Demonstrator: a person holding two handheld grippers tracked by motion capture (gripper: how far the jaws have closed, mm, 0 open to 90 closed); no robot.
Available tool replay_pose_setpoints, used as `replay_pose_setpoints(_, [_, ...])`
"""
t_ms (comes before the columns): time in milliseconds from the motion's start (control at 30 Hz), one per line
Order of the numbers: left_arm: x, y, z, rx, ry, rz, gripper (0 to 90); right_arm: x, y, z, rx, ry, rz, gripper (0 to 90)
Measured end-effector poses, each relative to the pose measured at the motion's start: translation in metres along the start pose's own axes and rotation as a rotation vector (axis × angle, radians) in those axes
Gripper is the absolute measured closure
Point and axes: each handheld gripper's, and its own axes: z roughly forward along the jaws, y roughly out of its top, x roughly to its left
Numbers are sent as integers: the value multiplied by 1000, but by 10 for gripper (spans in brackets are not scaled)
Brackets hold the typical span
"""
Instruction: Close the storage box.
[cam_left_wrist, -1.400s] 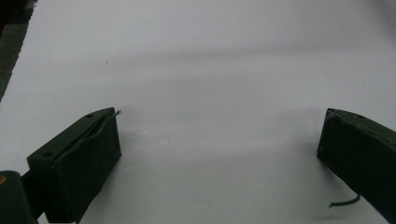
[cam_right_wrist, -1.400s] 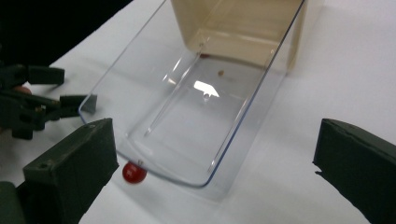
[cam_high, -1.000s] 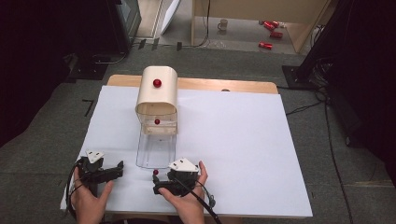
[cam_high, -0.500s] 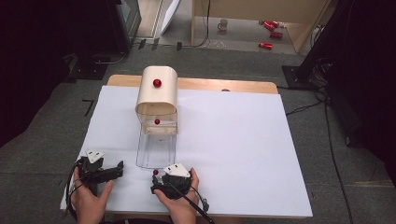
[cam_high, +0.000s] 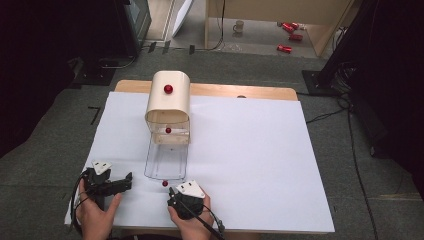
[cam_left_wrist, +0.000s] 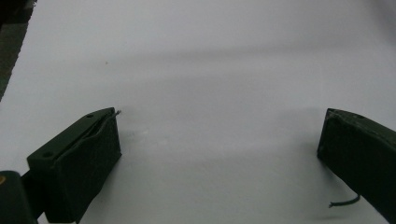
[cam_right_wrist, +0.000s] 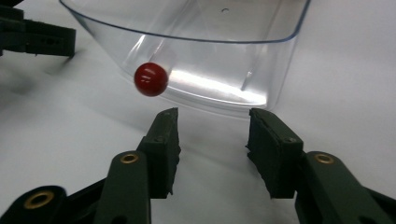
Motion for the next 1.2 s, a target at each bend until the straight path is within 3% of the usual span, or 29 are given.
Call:
replay_pose_setpoints(333, [0,0,0,0,0,0,0,10,1,5,13,49,-50,751])
replay_pose_setpoints(600, [0,0,0,0,0,0,0,17,5,13,19,81,-66,844])
replay_pose_setpoints(1200, [0,0,0,0,0,0,0,20,19,4,-22,97,-70,857])
